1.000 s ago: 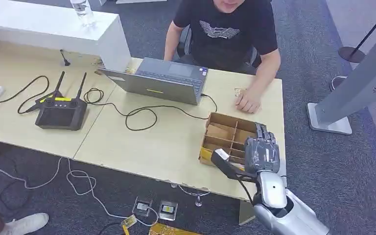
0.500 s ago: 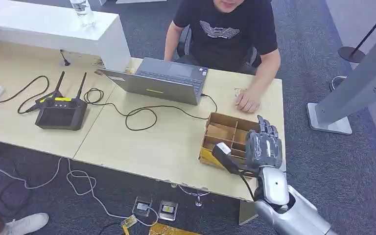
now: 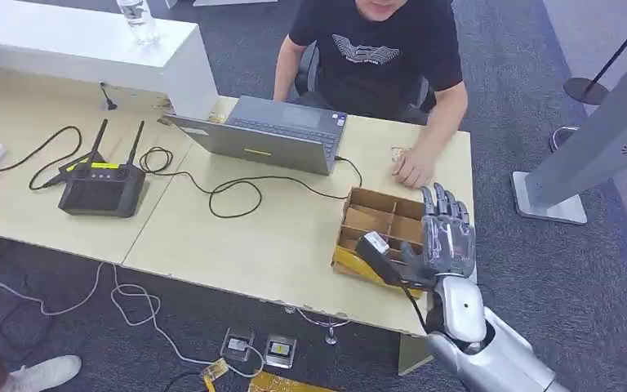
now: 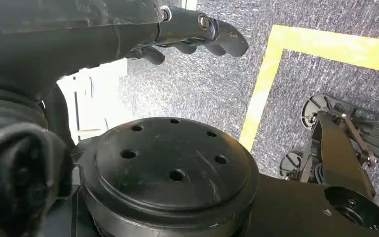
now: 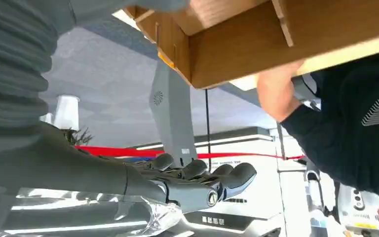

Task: Pass the card to the sensor for recognition and then transmit it.

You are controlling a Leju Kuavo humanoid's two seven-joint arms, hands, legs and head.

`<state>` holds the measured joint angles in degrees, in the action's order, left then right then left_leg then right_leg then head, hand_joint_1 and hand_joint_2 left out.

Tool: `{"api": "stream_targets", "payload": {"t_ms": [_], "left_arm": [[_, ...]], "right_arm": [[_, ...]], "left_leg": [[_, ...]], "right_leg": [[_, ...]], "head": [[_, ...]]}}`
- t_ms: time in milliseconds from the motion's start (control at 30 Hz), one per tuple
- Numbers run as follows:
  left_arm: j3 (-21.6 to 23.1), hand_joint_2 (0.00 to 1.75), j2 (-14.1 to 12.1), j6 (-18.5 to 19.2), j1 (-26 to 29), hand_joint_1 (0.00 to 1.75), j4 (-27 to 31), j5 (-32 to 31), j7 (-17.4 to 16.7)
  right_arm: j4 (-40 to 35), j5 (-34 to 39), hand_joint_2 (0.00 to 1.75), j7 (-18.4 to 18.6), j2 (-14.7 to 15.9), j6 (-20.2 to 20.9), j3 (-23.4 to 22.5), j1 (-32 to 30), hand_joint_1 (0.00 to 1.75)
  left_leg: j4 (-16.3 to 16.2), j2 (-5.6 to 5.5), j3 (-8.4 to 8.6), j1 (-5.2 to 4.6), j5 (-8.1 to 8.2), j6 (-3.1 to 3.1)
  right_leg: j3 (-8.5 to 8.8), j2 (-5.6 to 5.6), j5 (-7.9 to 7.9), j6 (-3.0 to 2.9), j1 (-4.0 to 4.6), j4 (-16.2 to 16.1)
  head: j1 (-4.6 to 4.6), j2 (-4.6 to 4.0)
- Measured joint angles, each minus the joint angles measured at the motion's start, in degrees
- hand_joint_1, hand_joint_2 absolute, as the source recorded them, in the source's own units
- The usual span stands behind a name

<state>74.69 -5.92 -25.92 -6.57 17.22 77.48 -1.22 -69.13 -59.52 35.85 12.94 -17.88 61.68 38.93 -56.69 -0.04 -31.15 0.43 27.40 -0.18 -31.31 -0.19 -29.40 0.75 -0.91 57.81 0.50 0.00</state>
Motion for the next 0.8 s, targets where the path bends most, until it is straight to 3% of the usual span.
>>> {"api": "stream_targets", "payload": {"t_ms": [233, 600, 800], "left_arm": [[0.0, 0.0, 0.09, 0.15, 0.03, 0.0, 0.0, 0.28, 0.0], [0.0, 0.0, 0.11, 1.29, 0.11, 0.0, 0.0, 1.05, -0.02], [0.0, 0.0, 0.13, 1.14, 0.12, 0.0, 0.0, 1.14, -0.02]], "right_arm": [[-4.09, 1.4, 1.75, 0.15, 1.27, 3.83, 0.0, 0.41, 0.0], [-16.7, 7.73, 1.75, 0.31, 4.61, 22.9, -1.81, -0.37, 0.0], [-18.23, 9.95, 1.75, 0.31, 5.12, 24.63, -2.47, -1.8, 0.0]], "left_leg": [[0.0, 0.0, 0.0, 0.0, 0.0, 0.0], [-0.01, 0.03, 0.01, 0.0, 0.0, 0.0], [0.0, 0.02, 0.01, 0.0, 0.0, 0.0]], "right_leg": [[-0.01, -0.01, 0.0, 0.0, 0.0, 0.0], [-0.02, 0.02, 0.0, 0.0, 0.0, 0.0], [-0.02, 0.02, 0.0, 0.0, 0.0, 0.0]], "head": [[0.0, 0.0], [0.0, 0.0], [0.0, 0.0]]}}
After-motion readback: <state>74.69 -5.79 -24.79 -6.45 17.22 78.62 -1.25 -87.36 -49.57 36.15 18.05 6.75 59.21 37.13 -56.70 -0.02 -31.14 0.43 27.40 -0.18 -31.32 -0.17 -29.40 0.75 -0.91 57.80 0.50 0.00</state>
